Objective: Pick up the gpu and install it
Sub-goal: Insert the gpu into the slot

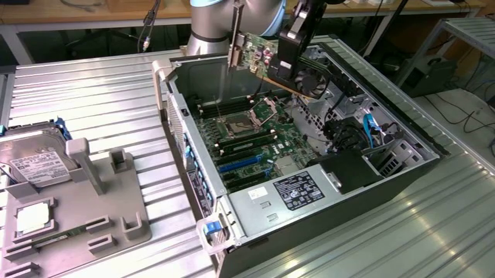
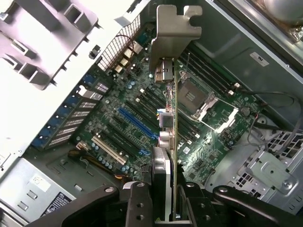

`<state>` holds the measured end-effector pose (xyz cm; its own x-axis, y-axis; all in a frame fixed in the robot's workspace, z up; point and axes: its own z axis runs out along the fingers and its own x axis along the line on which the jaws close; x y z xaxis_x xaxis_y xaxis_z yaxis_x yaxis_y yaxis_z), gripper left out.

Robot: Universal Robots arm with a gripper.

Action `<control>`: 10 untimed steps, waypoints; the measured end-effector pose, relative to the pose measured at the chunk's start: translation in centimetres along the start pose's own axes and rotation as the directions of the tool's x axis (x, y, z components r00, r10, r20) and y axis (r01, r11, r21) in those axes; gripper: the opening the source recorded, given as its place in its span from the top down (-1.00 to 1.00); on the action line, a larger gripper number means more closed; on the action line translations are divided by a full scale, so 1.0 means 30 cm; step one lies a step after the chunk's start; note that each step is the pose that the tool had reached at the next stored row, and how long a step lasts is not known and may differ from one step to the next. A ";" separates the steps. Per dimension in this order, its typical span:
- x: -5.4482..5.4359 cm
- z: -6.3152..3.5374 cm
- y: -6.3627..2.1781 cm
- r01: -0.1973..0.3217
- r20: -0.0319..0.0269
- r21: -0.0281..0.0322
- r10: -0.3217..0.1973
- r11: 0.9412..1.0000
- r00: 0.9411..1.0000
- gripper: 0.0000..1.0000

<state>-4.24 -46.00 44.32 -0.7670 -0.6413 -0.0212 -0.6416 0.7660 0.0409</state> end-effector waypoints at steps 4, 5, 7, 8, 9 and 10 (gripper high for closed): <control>0.000 0.000 0.000 0.032 -0.001 -0.001 -0.032 0.999 0.999 0.44; 0.000 0.000 0.000 0.040 -0.002 -0.001 -0.040 0.999 0.999 0.44; 0.000 0.000 0.000 0.054 -0.002 -0.001 -0.054 0.999 0.999 0.44; 0.000 0.000 -0.001 0.061 -0.002 -0.001 -0.061 0.998 0.998 0.44; 0.001 0.000 -0.001 0.068 -0.003 -0.002 -0.068 0.998 0.998 0.44; 0.001 0.000 -0.001 0.074 -0.003 -0.002 -0.074 0.997 0.997 0.44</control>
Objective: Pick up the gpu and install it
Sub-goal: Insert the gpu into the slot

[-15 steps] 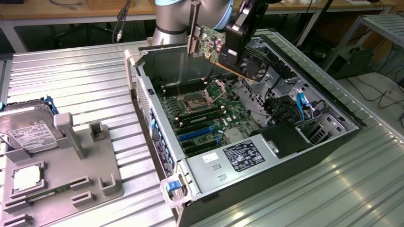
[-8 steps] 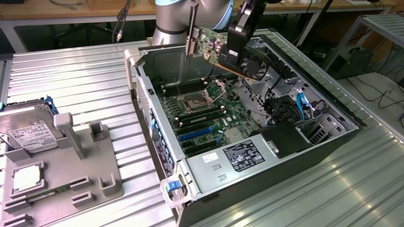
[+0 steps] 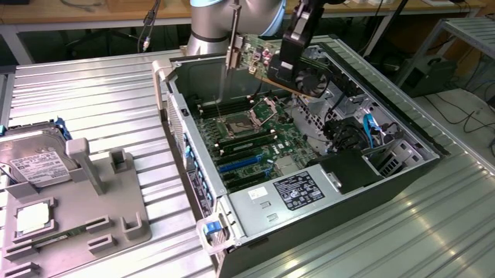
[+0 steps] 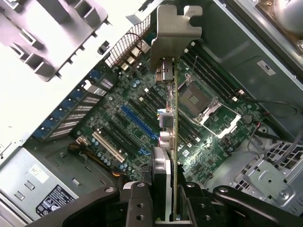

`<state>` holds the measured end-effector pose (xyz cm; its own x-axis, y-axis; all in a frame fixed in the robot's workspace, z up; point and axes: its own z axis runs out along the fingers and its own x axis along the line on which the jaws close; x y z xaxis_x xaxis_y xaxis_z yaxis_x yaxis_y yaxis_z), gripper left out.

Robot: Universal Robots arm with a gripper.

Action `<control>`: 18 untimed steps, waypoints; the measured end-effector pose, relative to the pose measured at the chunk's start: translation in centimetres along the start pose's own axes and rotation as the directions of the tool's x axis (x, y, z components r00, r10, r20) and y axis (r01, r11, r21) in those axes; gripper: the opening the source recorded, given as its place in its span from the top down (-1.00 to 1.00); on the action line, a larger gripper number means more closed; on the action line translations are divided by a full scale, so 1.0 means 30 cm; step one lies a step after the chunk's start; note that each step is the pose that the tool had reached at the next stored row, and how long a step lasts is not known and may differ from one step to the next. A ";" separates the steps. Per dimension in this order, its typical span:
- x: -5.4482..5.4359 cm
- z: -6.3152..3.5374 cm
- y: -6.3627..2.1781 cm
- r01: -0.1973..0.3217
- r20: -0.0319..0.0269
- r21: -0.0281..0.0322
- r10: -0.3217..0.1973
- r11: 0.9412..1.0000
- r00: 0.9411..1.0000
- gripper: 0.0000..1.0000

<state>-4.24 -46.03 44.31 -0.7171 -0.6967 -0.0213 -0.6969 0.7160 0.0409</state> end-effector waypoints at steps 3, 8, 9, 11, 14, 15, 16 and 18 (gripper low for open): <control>0.000 0.000 0.000 0.022 -0.001 0.000 -0.022 1.000 1.000 0.44; 0.001 0.000 -0.001 0.059 -0.002 -0.001 -0.059 0.998 0.998 0.44; 0.001 0.000 -0.001 0.066 -0.003 -0.001 -0.066 0.998 0.998 0.44; 0.001 0.000 -0.001 0.081 -0.003 -0.002 -0.081 0.997 0.997 0.44; 0.001 0.000 -0.001 0.102 -0.004 -0.002 -0.102 0.995 0.995 0.44; 0.001 0.000 -0.001 0.110 -0.004 -0.002 -0.110 0.994 0.994 0.44; 0.001 0.000 -0.001 0.117 -0.005 -0.003 -0.117 0.993 0.993 0.44; 0.001 0.000 -0.001 0.135 -0.005 -0.003 -0.135 0.991 0.991 0.44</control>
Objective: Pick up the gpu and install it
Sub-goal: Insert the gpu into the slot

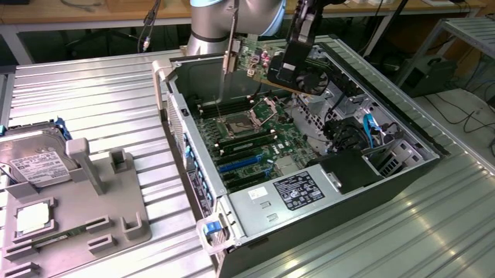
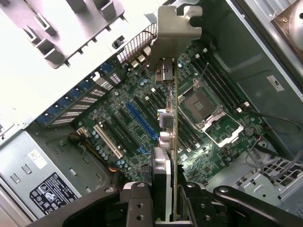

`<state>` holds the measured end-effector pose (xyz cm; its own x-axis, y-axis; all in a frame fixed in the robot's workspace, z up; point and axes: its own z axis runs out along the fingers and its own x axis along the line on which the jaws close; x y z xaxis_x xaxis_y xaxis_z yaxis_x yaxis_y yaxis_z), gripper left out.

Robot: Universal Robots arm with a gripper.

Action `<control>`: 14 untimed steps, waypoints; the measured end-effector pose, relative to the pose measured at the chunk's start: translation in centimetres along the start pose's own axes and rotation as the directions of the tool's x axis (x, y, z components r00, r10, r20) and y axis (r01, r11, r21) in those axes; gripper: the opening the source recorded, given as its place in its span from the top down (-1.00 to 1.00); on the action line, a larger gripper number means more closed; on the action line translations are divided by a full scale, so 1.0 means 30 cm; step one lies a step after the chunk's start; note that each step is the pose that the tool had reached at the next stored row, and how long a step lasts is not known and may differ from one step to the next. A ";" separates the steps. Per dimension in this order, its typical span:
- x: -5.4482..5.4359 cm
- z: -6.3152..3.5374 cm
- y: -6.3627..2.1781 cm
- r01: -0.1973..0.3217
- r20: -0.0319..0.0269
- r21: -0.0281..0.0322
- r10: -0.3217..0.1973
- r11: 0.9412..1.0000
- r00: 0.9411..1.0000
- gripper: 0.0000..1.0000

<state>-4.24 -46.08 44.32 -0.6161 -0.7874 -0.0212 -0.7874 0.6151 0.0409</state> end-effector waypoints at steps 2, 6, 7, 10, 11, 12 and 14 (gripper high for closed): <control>0.000 0.000 0.000 0.022 -0.001 0.000 -0.022 1.000 1.000 0.44; 0.000 0.000 0.000 0.050 -0.002 -0.001 -0.050 0.999 0.999 0.44; 0.001 0.000 0.000 0.058 -0.002 -0.001 -0.058 0.998 0.998 0.44; 0.001 0.000 -0.001 0.079 -0.003 -0.002 -0.079 0.997 0.997 0.44; 0.001 0.000 -0.001 0.094 -0.004 -0.002 -0.094 0.996 0.996 0.44; 0.001 0.000 -0.001 0.102 -0.004 -0.002 -0.102 0.995 0.995 0.44; 0.001 0.000 -0.001 0.127 -0.005 -0.003 -0.127 0.992 0.992 0.44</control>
<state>-4.24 -46.11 44.31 -0.5106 -0.8596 -0.0214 -0.8595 0.5095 0.0409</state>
